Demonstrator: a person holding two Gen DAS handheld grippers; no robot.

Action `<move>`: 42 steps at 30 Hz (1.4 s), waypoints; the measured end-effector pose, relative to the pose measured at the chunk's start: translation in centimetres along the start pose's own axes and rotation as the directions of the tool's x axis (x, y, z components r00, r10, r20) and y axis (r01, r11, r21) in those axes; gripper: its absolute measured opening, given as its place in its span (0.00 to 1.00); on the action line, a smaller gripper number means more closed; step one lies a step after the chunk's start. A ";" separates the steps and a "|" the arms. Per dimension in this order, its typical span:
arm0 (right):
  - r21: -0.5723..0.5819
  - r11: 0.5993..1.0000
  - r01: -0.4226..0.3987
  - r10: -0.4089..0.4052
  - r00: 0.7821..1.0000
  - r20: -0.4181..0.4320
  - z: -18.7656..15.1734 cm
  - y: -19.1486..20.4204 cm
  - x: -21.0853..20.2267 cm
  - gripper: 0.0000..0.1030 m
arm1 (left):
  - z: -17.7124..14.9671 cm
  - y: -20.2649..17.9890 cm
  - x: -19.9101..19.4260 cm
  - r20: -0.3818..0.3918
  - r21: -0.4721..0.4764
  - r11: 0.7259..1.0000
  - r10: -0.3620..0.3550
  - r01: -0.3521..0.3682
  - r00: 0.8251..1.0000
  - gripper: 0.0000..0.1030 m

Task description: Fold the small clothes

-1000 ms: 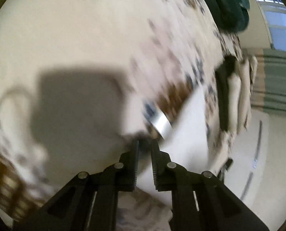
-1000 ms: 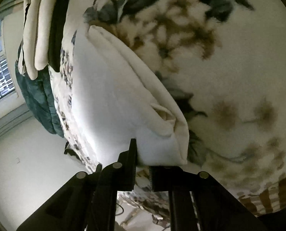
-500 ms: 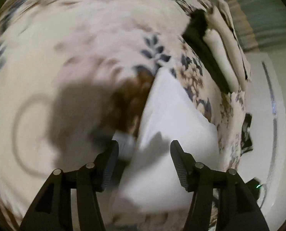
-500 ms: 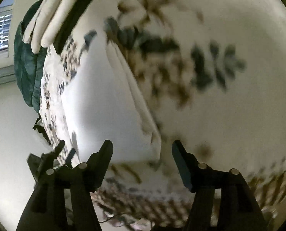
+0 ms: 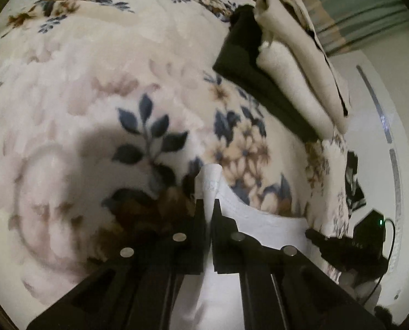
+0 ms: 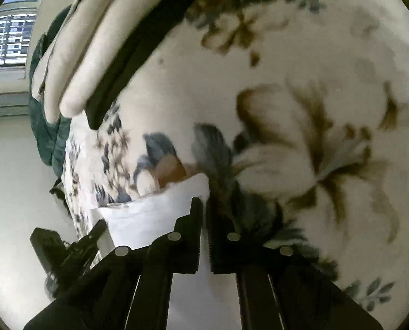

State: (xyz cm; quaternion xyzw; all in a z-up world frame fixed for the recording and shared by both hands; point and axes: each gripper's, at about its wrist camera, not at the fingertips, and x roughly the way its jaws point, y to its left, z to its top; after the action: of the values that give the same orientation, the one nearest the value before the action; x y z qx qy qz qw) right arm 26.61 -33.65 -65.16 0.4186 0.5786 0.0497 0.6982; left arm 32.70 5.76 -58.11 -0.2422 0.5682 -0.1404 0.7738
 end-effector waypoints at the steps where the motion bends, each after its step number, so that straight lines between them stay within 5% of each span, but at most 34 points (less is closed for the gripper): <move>1: 0.006 1.000 0.001 -0.001 1.000 0.012 -0.1 0.0 -0.4 0.01 | 0.3 0.2 0.4 -0.008 -0.010 1.000 -0.011 0.011 1.000 0.02; 5: 0.006 0.999 0.045 -0.045 0.999 0.018 -0.5 -0.2 -0.3 0.01 | 1.0 0.9 2.3 -0.090 -0.026 1.000 -0.015 0.013 0.996 0.03; 8: 0.032 0.999 0.035 -0.033 0.998 -0.049 -0.5 -0.8 0.2 0.07 | 0.9 1.8 1.7 -0.143 -0.044 0.998 -0.057 0.051 0.988 0.28; 9: 0.038 0.999 -0.001 0.003 0.997 -0.076 -0.7 -1.3 -0.2 0.23 | 0.6 2.3 1.1 -0.145 -0.054 0.995 -0.086 0.079 0.986 0.46; 10: 0.044 0.998 -0.035 0.040 0.995 -0.094 -1.1 -1.6 -0.5 0.49 | 0.1 2.9 0.5 -0.151 -0.072 0.993 -0.105 0.095 0.983 0.59; 12: 0.056 0.993 -0.100 0.107 0.986 -0.130 -2.3 -2.6 -0.9 0.68 | -1.4 4.2 -0.2 -0.180 -0.101 0.984 -0.166 0.150 0.969 0.61; 18: 0.164 0.960 -0.228 0.271 0.903 -0.332 -7.7 -6.2 3.1 0.68 | -4.4 4.9 1.5 -0.256 -0.153 0.958 -0.277 0.244 0.926 0.61; 23: 0.220 0.925 -0.308 0.366 0.879 -0.307 -8.6 -6.0 5.5 0.69 | -5.1 1.5 2.6 -0.277 -0.089 0.957 -0.290 0.276 0.916 0.51; 24: 0.212 0.926 -0.313 0.367 0.879 -0.305 -8.6 -5.6 5.7 0.66 | -5.2 0.9 2.9 -0.289 -0.064 0.966 -0.258 0.251 0.922 0.36; 25: 0.197 0.933 -0.302 0.351 0.886 -0.304 -8.5 -5.1 5.9 0.49 | -5.2 0.6 2.9 -0.290 -0.055 0.967 -0.254 0.249 0.923 0.21; 27: 0.169 0.945 -0.279 0.319 0.898 -0.304 -8.6 -4.5 6.0 0.21 | -5.0 0.5 2.6 -0.278 -0.068 0.965 -0.261 0.252 0.925 0.16; 29: 0.133 0.955 -0.265 0.293 0.909 -0.295 -8.5 -3.7 5.2 0.13 | -5.0 0.1 1.9 -0.270 -0.056 0.966 -0.259 0.253 0.927 0.15; 36: 0.027 0.968 -0.250 0.249 0.936 -0.251 -6.8 1.3 -0.2 0.11 | -2.3 -4.4 -1.9 -0.234 -0.004 0.962 -0.266 0.273 0.935 0.15; 42: -0.048 0.955 -0.294 0.283 0.945 -0.166 -1.7 7.8 -7.3 0.11 | 4.5 -12.2 -5.4 -0.175 0.071 0.948 -0.294 0.310 0.940 0.15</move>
State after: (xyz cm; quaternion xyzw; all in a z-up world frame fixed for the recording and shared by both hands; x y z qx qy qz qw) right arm 26.03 -31.74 -54.52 0.4680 0.5620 0.2051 0.6504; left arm 36.01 -0.87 -46.17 -0.2762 0.5777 -0.3043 0.7052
